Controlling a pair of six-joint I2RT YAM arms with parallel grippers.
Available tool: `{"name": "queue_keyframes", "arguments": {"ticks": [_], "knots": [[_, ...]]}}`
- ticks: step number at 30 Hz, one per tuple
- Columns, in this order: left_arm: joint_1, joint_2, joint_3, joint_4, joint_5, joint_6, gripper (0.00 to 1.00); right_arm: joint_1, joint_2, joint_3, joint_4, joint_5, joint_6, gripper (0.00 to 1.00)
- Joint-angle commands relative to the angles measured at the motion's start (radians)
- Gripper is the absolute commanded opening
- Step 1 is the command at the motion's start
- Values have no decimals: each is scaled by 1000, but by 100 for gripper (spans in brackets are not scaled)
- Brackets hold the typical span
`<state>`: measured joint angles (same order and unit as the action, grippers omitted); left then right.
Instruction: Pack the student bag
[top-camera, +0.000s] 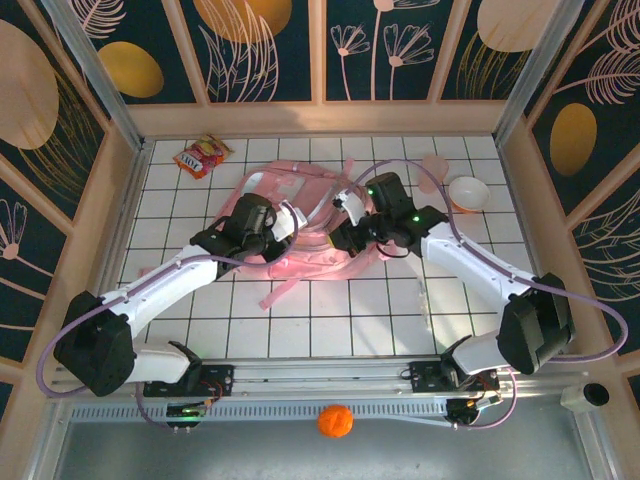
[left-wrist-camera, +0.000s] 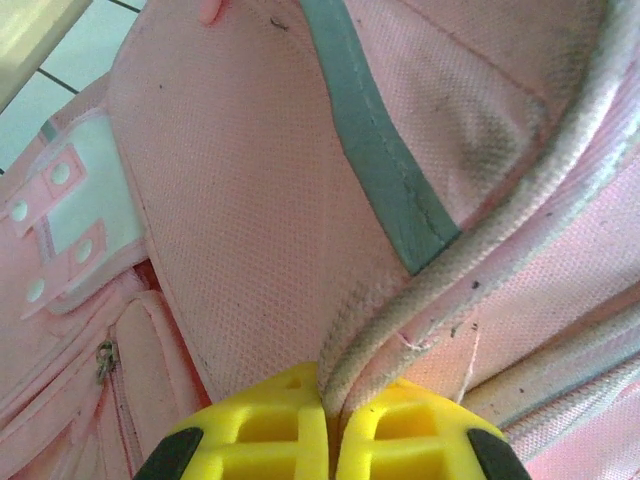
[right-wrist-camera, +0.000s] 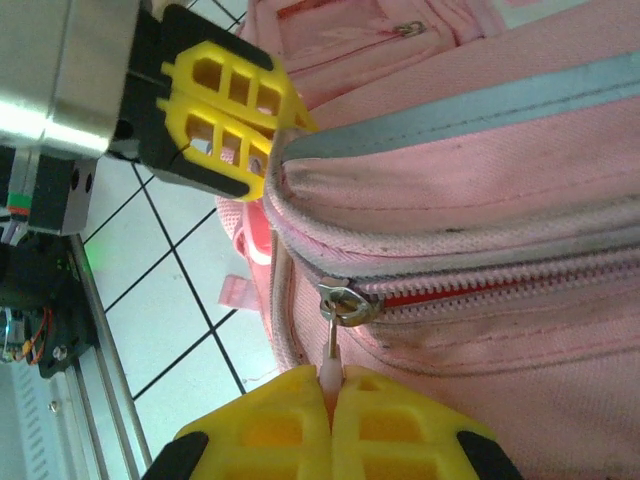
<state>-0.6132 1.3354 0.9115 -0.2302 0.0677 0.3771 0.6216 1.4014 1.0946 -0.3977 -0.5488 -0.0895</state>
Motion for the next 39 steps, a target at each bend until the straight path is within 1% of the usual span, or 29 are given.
{"name": "queue_keyframes", "arguments": {"ticks": [1,5,10,12,15,18,20,25,29,33,36,37,39], "knots": [[10,-5,82,123,-60,-106,0,34,-59,54,-42,-25,68,0],[-5,-13,88,159,-29,-165,0,73,-56,36,26,81,207,0],[-20,4,117,163,4,-247,0,188,-37,58,49,295,303,0],[-27,1,118,174,28,-268,0,227,-27,59,72,359,347,0],[-31,-12,112,207,65,-313,0,268,-7,41,128,434,415,0],[-33,-32,99,249,114,-357,0,277,14,12,189,480,469,0],[-34,-49,83,290,161,-386,0,277,26,-6,244,476,494,0],[-35,-91,15,387,265,-417,0,278,48,-50,437,338,514,0],[-35,-99,-6,379,247,-385,0,277,61,-47,444,315,513,0],[-34,-107,-38,345,164,-285,0,271,-2,-84,405,330,515,1],[-35,-117,-71,330,127,-191,0,256,-97,-132,373,338,524,19],[-34,-122,-82,328,123,-159,0,241,-144,-154,363,333,534,23],[-34,-132,-103,330,128,-107,0,211,-226,-192,356,334,559,27]]}}
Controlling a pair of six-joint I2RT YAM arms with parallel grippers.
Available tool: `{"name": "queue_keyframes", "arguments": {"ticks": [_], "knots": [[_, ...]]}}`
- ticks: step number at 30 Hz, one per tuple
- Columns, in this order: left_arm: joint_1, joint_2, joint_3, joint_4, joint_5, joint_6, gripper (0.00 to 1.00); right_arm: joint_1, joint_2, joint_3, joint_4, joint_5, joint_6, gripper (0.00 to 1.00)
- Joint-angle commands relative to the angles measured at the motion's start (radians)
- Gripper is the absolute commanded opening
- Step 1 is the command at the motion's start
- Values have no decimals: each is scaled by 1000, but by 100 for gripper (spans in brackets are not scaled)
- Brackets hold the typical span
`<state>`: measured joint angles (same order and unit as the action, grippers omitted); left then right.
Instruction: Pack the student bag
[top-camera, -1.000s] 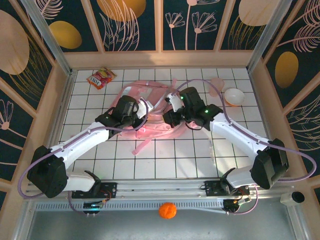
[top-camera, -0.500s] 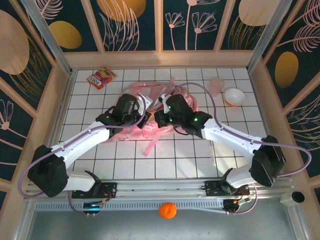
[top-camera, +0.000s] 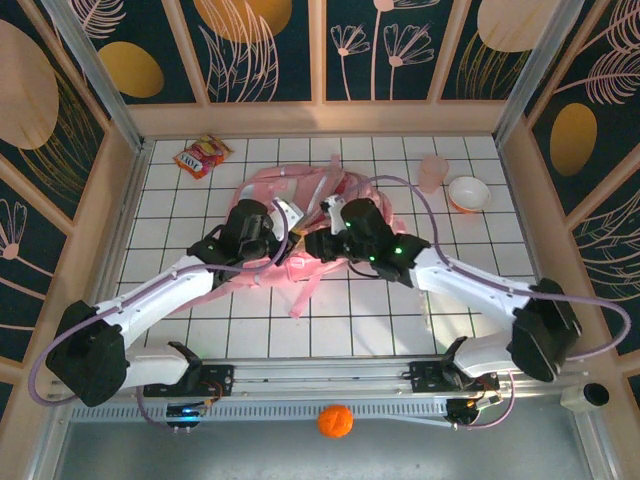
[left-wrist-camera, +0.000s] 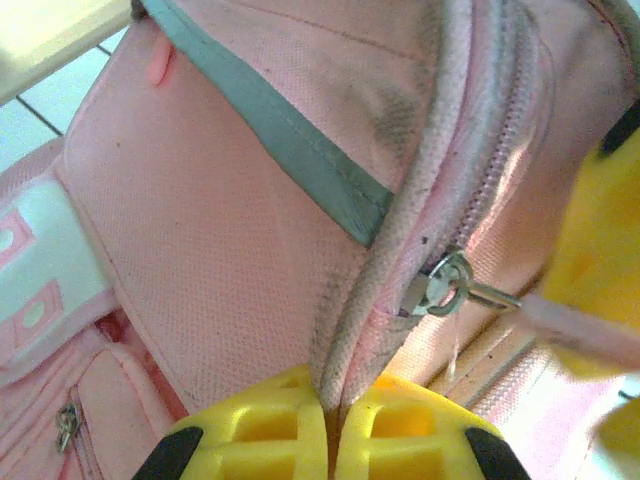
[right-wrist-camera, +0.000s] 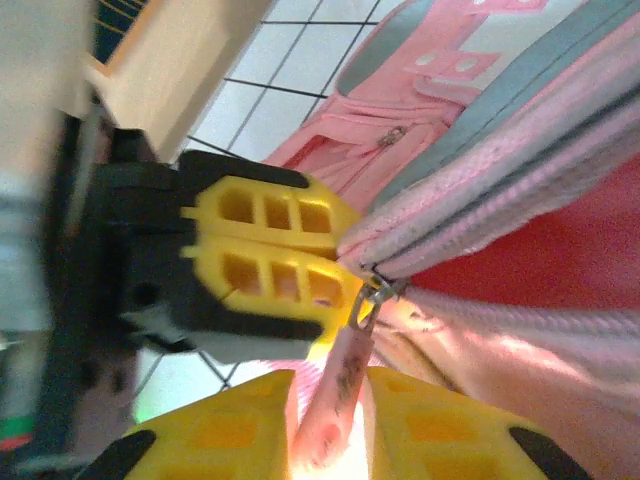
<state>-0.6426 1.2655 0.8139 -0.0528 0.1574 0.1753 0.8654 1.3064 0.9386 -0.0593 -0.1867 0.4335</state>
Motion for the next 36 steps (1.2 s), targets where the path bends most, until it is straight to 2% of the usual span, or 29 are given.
{"name": "queue_keyframes", "arguments": {"ticks": [1,5,6,10,13,16,20,23,25,27,29,30,34,36], "knots": [[-4,-67,-15,155,45,117,0,-48,-169,-54,18,-28,49,29],[-4,-85,-55,158,93,232,0,-154,-304,-126,21,-59,151,45],[-3,-89,-65,155,106,266,0,-183,-321,-134,12,-83,166,46],[2,-103,-112,140,154,400,0,-261,-321,-122,-111,-94,165,46],[17,-87,-110,80,110,472,0,-297,-305,-149,-169,-70,170,46],[22,-79,-98,-21,47,564,3,-312,-271,-216,-121,-124,188,46],[24,-101,-137,-20,2,668,3,-312,-207,-285,-20,-170,211,42],[24,-92,-136,-46,-59,699,4,-313,-176,-330,44,-164,241,36],[23,-89,-119,-68,-103,678,16,-290,-173,-364,90,-129,265,32],[24,-98,-97,-77,-92,616,42,-237,-171,-403,124,-56,287,30],[23,-113,-74,-90,-48,545,61,-196,-167,-440,173,-30,314,30],[23,-120,-58,-101,-13,497,66,-173,-165,-458,210,-17,331,29],[24,-169,-33,-75,105,284,76,-91,-139,-486,319,19,387,29],[26,-204,-59,13,94,153,82,-45,-106,-472,345,44,404,29]]}}
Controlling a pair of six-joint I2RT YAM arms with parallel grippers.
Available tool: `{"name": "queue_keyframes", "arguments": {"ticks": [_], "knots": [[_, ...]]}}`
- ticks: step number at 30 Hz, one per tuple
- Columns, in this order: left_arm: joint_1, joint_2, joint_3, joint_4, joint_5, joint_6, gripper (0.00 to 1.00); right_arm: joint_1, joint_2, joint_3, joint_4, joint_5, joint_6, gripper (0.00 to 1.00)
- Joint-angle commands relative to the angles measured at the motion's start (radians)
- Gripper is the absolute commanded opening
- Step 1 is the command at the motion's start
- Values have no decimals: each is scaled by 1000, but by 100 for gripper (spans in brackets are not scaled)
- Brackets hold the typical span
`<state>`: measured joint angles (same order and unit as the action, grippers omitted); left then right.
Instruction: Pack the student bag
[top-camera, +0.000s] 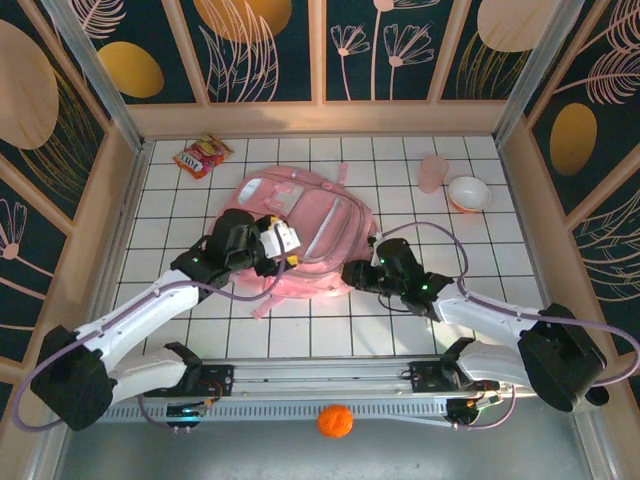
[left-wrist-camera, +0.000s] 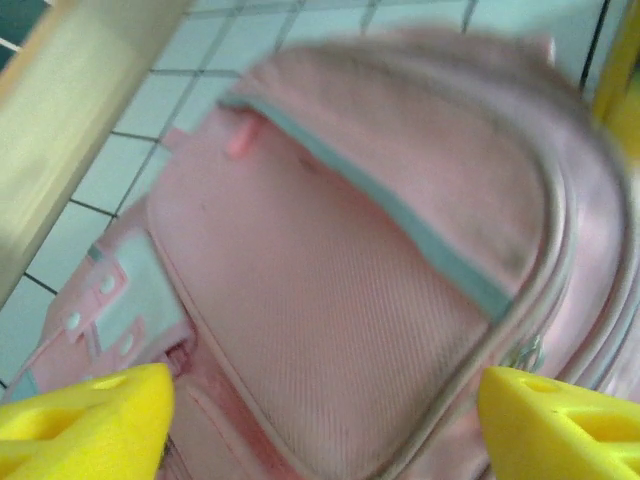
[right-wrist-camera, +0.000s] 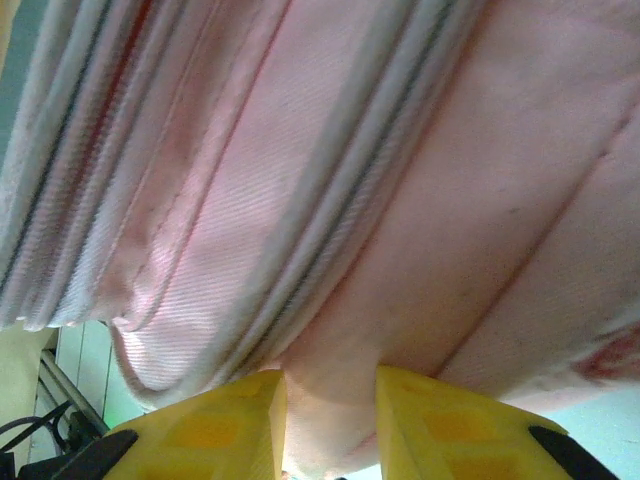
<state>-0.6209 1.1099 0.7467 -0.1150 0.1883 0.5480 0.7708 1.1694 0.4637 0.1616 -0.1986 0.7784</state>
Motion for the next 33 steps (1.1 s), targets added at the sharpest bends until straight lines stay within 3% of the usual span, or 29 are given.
{"name": "queue_keyframes", "arguments": {"ticks": [1,11,20,27,33], "knots": [[3,-62,-2,106,42,-263,85,71,51,12,137,65,67,28],[23,-42,66,141,-192,-517,87,292,397,306,184,83,43,28],[34,9,77,166,-150,-670,89,308,358,450,-165,95,-46,35],[33,16,72,175,-144,-691,89,223,177,497,-648,211,-36,41],[34,30,67,182,-137,-692,88,7,24,463,-1019,323,-7,45]]}}
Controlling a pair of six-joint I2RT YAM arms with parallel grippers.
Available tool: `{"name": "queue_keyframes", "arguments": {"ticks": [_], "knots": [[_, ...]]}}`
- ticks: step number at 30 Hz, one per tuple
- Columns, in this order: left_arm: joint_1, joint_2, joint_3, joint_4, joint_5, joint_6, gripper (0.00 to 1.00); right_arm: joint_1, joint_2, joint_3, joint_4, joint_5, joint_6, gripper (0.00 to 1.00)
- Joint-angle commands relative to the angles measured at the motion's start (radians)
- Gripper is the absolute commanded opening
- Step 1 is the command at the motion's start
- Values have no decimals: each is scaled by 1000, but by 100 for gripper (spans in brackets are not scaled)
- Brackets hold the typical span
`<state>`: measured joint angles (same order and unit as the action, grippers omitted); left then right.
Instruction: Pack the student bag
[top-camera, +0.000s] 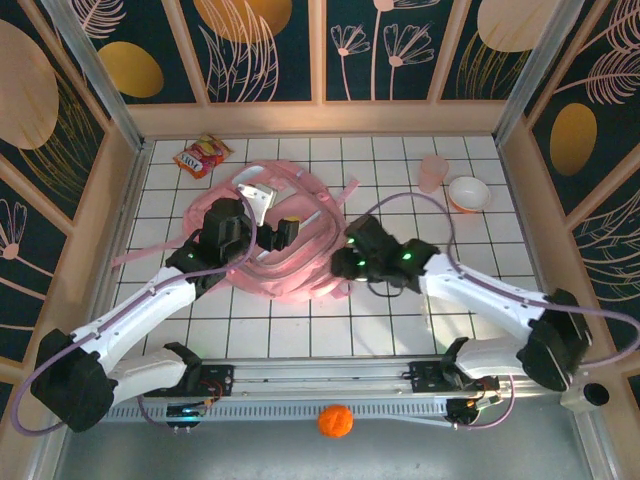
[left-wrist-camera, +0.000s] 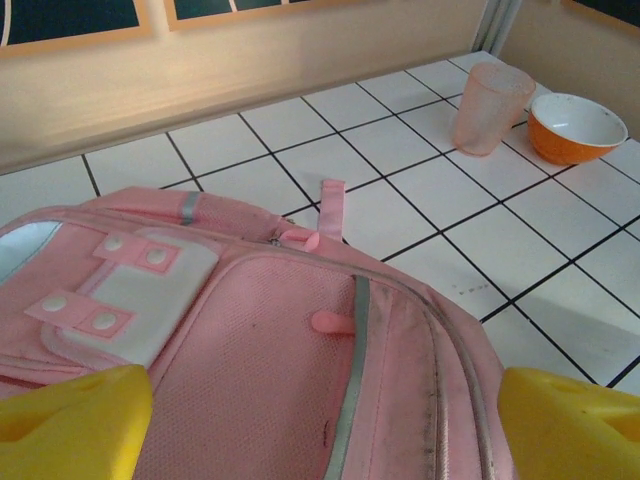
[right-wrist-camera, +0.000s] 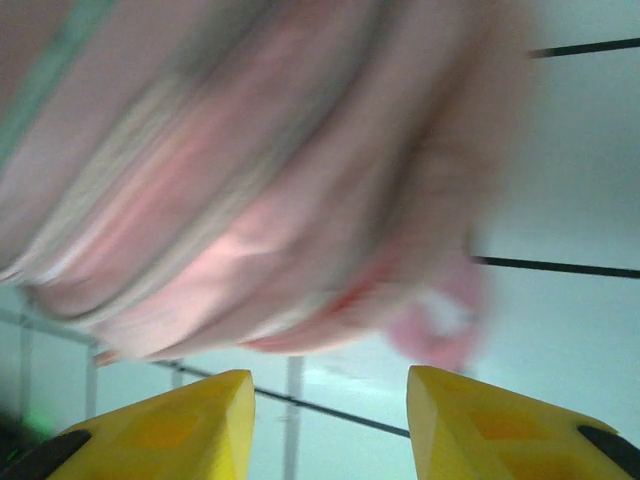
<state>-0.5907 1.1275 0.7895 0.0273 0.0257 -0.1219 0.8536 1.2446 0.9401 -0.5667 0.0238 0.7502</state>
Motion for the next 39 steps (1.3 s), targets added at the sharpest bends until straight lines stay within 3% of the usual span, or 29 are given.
{"name": "queue_keyframes", "arguments": {"ticks": [1,5,10,18,24,34,39], "knots": [[3,15,22,41,27,-27,88,-124,-75,-24,-336,117,26,45],[3,26,13,55,41,-35,88,-253,-131,-72,-438,145,34,53],[3,38,9,65,49,-40,87,-315,-127,-133,-479,174,40,58],[4,39,4,62,47,-41,85,-405,-55,-194,-416,186,-29,58],[3,28,-11,69,47,-43,85,-445,-9,-250,-301,102,-101,57],[3,34,-12,80,45,-43,85,-465,63,-253,-292,91,-127,45],[4,38,-10,77,50,-40,84,-464,60,-251,-293,98,-126,32]]}}
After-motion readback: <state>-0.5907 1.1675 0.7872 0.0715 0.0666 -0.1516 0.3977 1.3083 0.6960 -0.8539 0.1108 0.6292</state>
